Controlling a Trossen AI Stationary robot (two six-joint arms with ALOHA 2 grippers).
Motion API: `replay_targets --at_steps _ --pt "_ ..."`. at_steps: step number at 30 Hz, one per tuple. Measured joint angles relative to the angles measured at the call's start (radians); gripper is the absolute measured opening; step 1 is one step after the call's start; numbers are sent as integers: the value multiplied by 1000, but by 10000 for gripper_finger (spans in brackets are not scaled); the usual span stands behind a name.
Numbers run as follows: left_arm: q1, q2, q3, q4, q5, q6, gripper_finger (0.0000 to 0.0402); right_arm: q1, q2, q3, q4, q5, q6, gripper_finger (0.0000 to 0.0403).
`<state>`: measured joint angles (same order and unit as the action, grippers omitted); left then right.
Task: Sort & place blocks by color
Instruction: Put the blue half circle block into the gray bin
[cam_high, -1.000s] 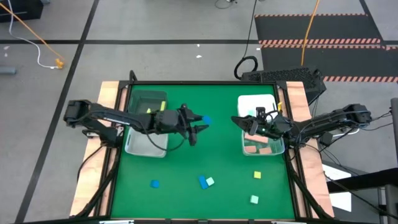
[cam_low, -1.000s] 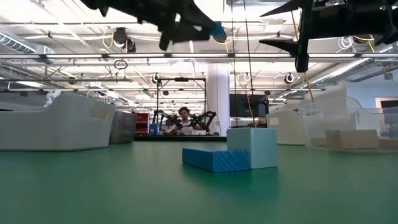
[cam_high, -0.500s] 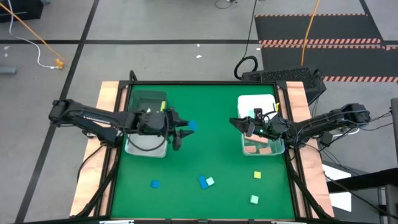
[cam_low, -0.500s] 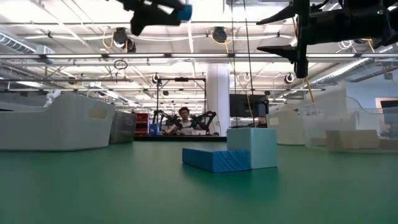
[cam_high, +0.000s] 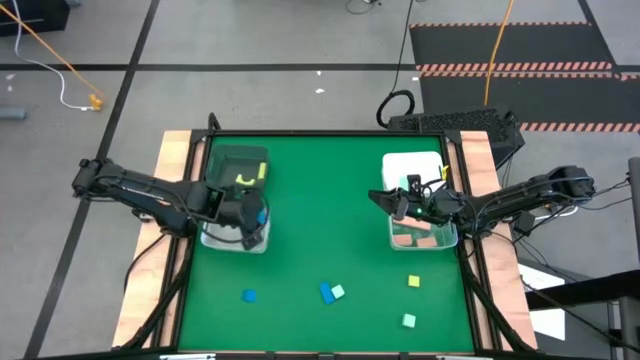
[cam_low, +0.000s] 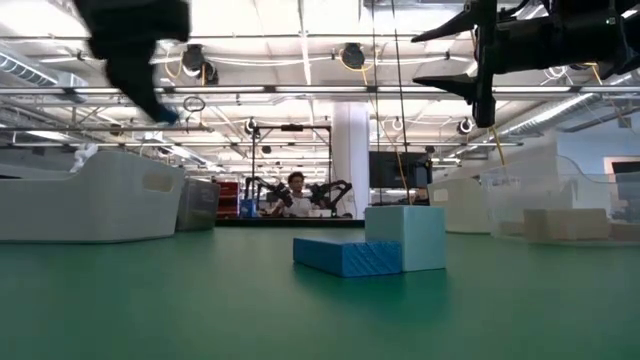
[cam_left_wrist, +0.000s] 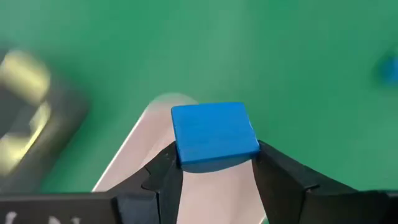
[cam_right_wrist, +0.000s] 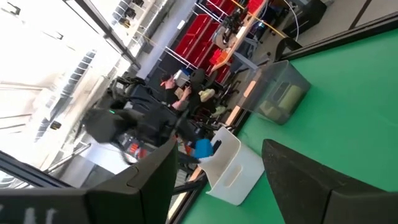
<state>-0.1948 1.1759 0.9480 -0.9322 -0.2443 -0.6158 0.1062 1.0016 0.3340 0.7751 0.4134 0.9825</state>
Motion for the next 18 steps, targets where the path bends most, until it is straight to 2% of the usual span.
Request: replay_targets --at_steps 6,14,18 --pt "-41 0 -1 -245 10 -86 172 0 2 0 -13 0 0 224" --pt "-86 1 -1 -292 34 -127 168 0 2 0 -23 0 -1 224" --pt "-92 1 -1 -292 34 -140 179 0 2 0 -24 0 -3 224"
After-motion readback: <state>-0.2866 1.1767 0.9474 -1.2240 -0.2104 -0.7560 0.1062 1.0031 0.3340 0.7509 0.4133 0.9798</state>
